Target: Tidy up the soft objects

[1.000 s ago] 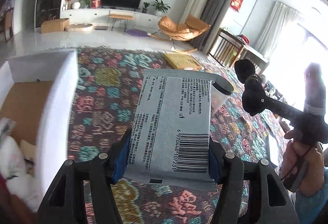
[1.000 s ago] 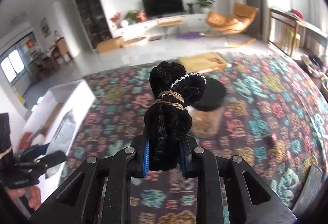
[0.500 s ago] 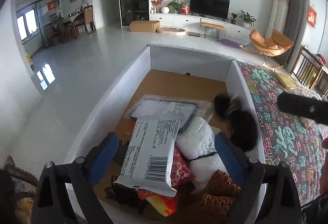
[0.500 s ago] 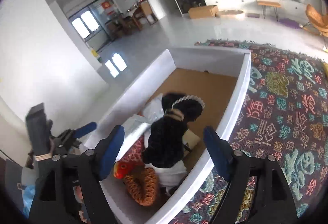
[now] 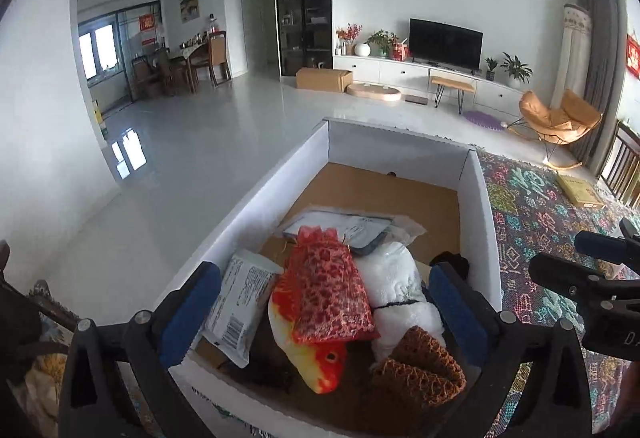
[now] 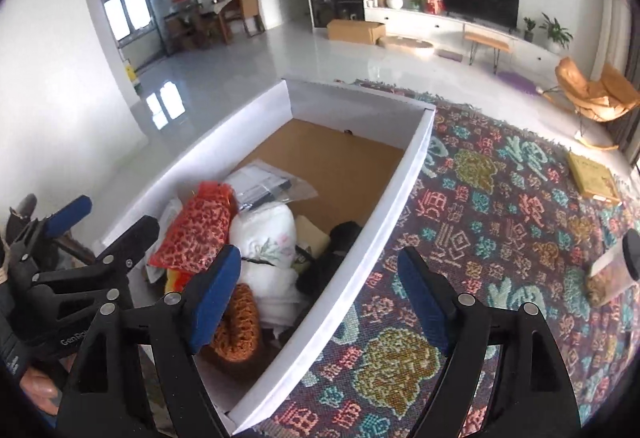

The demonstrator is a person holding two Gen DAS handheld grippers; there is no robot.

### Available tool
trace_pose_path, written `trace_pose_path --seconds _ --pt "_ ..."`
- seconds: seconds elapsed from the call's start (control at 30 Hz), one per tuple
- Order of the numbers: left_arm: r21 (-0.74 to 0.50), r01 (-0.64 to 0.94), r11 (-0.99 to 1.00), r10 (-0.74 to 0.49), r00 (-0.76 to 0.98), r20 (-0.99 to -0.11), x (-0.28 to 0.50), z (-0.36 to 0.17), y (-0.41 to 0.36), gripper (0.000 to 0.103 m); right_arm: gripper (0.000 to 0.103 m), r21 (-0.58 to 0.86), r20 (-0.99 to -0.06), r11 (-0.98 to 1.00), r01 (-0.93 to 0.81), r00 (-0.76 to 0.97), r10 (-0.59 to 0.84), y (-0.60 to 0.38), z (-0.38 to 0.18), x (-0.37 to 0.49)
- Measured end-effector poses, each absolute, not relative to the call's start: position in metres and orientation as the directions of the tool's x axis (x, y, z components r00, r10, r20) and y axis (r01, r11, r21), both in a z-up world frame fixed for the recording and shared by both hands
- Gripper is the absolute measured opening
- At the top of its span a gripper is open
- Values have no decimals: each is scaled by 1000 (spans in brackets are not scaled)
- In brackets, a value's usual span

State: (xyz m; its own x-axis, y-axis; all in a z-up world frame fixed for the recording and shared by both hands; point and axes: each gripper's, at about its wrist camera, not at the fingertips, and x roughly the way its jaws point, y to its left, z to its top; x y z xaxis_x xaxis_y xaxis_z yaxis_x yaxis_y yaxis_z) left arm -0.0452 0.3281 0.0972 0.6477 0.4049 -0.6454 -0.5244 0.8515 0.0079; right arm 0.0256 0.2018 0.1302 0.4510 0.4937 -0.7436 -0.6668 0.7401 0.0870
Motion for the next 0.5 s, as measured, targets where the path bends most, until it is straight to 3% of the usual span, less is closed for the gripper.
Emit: trace_pose_path --seconds 0.2,0.5 --pt "114 -605 788 523 559 -643 -56 103 333 103 83 60 -759 760 -648 465 456 203 136 14" --pt "118 -606 787 533 570 -626 -65 118 329 103 83 47 -760 773 -632 480 438 209 139 8"
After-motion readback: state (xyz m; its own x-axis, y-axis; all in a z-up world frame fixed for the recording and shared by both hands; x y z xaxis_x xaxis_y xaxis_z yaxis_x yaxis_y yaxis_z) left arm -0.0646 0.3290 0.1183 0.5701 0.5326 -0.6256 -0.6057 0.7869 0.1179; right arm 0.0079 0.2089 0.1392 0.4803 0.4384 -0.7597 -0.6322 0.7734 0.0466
